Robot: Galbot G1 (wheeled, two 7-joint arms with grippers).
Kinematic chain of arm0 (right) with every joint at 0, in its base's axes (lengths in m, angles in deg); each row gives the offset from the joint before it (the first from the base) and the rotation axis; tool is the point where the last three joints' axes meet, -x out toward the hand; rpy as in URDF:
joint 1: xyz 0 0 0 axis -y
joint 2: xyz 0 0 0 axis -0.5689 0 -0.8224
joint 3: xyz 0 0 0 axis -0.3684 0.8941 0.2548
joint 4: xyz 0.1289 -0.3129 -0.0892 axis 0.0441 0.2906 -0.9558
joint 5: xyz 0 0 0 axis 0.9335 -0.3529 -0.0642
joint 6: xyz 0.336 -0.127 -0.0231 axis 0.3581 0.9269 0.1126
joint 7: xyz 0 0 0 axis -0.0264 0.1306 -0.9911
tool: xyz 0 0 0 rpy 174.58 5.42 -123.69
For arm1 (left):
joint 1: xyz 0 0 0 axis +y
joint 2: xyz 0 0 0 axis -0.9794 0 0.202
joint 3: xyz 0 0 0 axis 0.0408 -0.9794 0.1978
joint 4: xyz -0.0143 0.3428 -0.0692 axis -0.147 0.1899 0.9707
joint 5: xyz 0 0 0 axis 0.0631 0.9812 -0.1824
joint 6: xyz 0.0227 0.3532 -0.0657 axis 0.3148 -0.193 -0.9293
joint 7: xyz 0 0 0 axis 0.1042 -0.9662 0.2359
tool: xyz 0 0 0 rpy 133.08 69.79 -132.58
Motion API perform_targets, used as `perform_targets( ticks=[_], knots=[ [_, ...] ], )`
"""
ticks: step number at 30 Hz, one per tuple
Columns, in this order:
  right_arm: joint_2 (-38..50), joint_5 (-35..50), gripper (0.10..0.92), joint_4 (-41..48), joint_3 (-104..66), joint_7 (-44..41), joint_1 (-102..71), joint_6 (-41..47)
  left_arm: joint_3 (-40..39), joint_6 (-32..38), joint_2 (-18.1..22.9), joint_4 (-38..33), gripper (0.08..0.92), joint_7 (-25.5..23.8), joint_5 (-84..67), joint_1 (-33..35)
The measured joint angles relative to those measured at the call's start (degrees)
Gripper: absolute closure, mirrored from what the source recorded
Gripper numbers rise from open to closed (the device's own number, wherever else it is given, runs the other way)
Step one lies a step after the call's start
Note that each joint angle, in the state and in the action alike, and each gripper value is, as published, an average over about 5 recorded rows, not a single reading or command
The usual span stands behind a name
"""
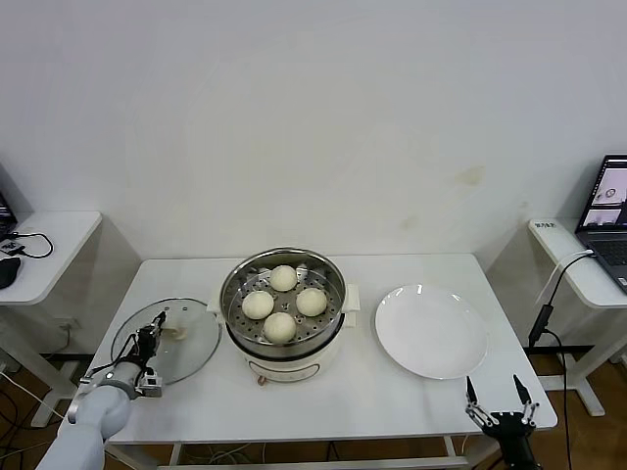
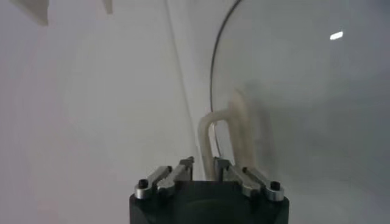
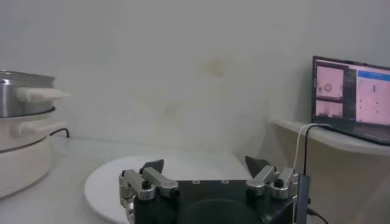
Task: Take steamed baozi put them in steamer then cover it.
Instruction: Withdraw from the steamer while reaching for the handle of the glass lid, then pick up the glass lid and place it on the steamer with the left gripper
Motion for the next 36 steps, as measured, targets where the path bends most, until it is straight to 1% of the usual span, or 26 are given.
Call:
perform_targets(
  ticks=[8, 19, 28, 32, 36],
  knots=[
    [0.78, -0.21, 0.203, -0.12, 1.11, -0.07, 0.40, 0.34, 3.52, -1.15, 0.68, -5.29, 0.851, 0.46, -0.89, 4.42],
    [2.77, -0.10, 0.203, -0.18, 3.27, -0.12, 1.39, 0.66, 13.76, -4.76, 2.39, -19.74, 0.852, -0.92, -1.55, 15.44],
    [4.54, 0.00, 0.203, -0.25, 5.18, -0.11, 1.95, 0.86, 22.83, -8.84, 2.03, -32.91, 0.852, -5.39, -3.32, 23.84],
    [5.11, -0.04, 0.203, -0.44, 5.82, -0.11, 2.14, 0.96, 25.30, -10.78, 1.39, -38.27, 0.852, -8.07, -4.19, 25.69],
    [5.16, -0.35, 0.203, -0.53, 6.37, -0.05, 2.39, 1.03, 25.92, -12.79, 0.33, -42.97, 0.852, -10.63, -5.39, 26.35]
  ],
)
